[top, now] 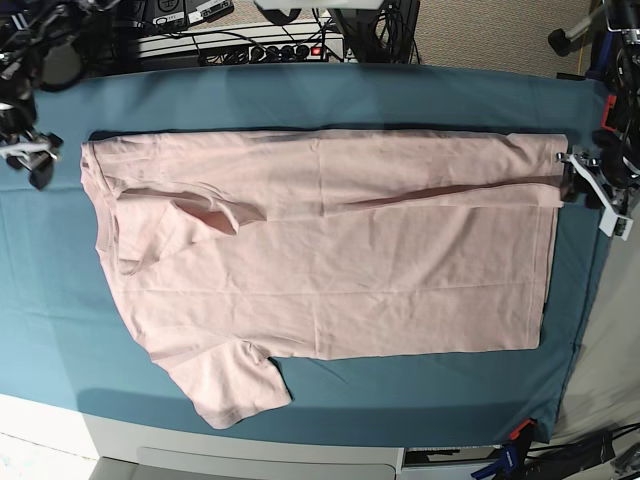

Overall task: Fold the T-shirt properly
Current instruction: 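Grasp the folded edge corners with both grippers and lift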

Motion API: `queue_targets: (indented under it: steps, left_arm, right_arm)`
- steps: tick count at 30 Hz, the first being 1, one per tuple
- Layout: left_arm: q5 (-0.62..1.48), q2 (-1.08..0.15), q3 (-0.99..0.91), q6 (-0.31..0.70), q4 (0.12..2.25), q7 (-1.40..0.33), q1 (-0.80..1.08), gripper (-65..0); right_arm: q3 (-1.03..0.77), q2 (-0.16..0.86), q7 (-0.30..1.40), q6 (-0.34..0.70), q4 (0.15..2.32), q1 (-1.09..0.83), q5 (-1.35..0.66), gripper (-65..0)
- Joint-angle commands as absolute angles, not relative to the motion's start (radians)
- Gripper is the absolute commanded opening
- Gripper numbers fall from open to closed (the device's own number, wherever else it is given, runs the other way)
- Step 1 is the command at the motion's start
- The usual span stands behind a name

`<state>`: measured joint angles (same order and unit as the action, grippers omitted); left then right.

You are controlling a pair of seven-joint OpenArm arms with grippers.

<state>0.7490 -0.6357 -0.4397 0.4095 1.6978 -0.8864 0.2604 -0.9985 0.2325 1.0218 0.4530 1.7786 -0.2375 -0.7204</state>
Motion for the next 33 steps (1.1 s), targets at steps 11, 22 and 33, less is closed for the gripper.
queue_targets:
  steps: [11, 22, 33]
  left_arm:
    - [0.865, -0.659, -0.448, 0.447, 1.713, -0.929, 0.252, -34.3]
    - [0.961, -0.662, -0.448, 0.433, 1.713, -1.089, 0.253, -34.3]
    - [1.127, -0.746, -0.527, 0.429, 1.518, -1.154, 0.29, -34.3]
  right_arm:
    - [-0.97, 0.374, 1.202, 0.577, 1.172, -0.14, -1.067, -26.2]
    - [-0.726, 0.386, 1.318, 0.599, 1.12, -0.116, -1.137, -39.4]
    - [-0.722, 0.382, 1.34, 0.633, 1.12, -0.116, -1.194, -60.6]
